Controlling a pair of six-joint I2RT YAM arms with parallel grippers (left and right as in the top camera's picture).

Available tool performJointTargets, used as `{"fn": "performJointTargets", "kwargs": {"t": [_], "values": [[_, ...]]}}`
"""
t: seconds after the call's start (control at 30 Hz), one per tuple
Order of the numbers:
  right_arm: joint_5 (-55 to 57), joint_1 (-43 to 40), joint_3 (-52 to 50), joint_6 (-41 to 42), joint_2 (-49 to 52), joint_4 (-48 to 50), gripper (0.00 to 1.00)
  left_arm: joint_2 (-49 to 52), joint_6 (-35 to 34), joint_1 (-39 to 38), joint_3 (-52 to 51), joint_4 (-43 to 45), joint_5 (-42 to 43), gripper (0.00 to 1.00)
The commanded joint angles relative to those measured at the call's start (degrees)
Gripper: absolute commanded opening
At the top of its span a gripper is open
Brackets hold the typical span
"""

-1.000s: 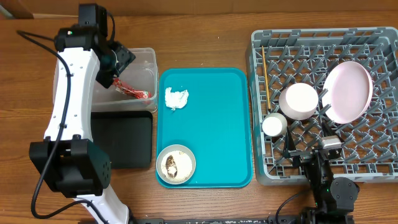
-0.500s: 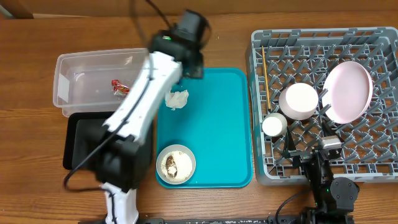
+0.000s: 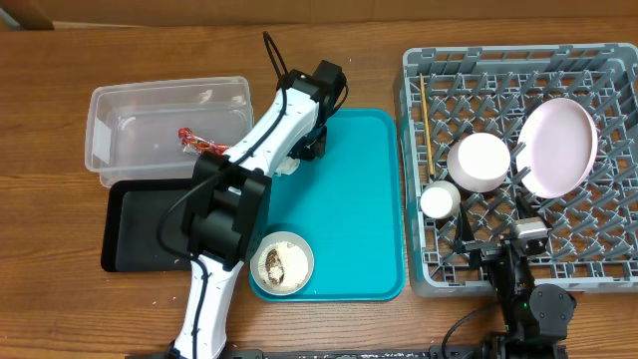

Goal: Sort waste into correct bins and load items into the dishwasher
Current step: 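Carry the white tissue with the left gripper into the clear bin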

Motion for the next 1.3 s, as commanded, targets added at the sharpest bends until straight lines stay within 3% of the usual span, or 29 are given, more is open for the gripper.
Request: {"fn": "performJointTargets", "kwargs": {"t": [0.0, 0.3, 0.47, 0.67, 0.77, 0.97, 1.07, 1.27], "values": [[0.0, 0.0, -0.6, 0.6, -0.3, 0.3, 1.0, 0.7, 1.6, 0.2, 0.4, -1.9, 3.0, 0.04], [0.0, 0.0, -0.6, 0.6, -0.3, 0.3, 1.0, -8.7, -4.4, 3.6, 14.1, -12.8, 2.6, 0.04], [0.0, 0.0, -0.6, 0.6, -0.3, 0.3, 1.0, -14.8, -7.0, 10.0, 14.9, -12.3, 0.5, 0.04], [0.0, 0.0, -0.6, 0.6, -0.3, 0.3, 1.0, -13.1, -7.0, 18.9, 14.0, -10.8, 0.7, 0.04], [0.0, 0.0, -0.6, 0.6, -0.3, 0.3, 1.0, -12.1, -4.5, 22.0, 14.1, -9.9, 4.9, 0.13], [0.0, 0.0, -0.6, 0.6, -0.3, 0.3, 1.0, -14.3, -4.4, 22.7, 15.5, -13.9, 10.2, 0.53], [0.0, 0.0, -0.6, 0.6, -0.3, 0.3, 1.0, -16.6, -4.5, 20.9, 15.8, -17.1, 10.4, 0.56], [0.0, 0.0, -0.6, 0.6, -0.3, 0.3, 1.0, -19.3, -4.7, 12.6, 15.7, -25.7, 9.4, 0.52]]}}
